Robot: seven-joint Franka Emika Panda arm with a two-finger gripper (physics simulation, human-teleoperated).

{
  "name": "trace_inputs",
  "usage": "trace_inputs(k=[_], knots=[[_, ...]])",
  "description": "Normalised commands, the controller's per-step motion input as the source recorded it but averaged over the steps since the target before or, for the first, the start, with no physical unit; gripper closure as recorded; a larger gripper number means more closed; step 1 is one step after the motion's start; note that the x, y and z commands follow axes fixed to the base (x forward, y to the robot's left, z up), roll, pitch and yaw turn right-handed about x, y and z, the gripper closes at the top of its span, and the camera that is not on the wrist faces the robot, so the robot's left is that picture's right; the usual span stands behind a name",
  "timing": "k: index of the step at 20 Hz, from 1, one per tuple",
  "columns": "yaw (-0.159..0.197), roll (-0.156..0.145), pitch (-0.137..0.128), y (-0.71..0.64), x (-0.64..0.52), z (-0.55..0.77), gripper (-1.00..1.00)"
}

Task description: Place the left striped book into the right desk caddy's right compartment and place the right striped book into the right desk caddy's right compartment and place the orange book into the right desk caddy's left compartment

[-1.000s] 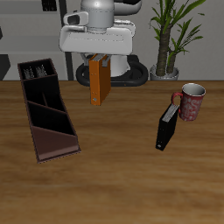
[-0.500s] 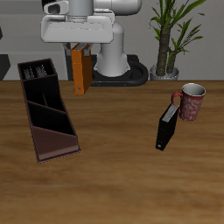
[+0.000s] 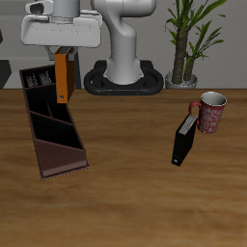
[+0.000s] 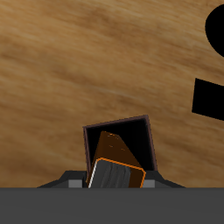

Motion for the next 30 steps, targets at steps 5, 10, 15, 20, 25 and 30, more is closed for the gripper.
trace_inputs(k=[5,10,15,20,25,30], knots=[[0.028,-0.064,-0.019,-0.29,0.07,-0.05,1.00],[0.052,0.004,-0.009,-0.07,0.09,-0.13,1.00],[0.049,0.006,0.033,0.04,0.18,-0.36,1.00],[0.008,0.013,0.019,0.09,0.06,-0.21,1.00],[-0.010,0.012,0.004,-0.02,-0.05,-0.25,1.00],[-0.021,0.002,-0.012,-0.05,-0.08,-0.08,1.00]])
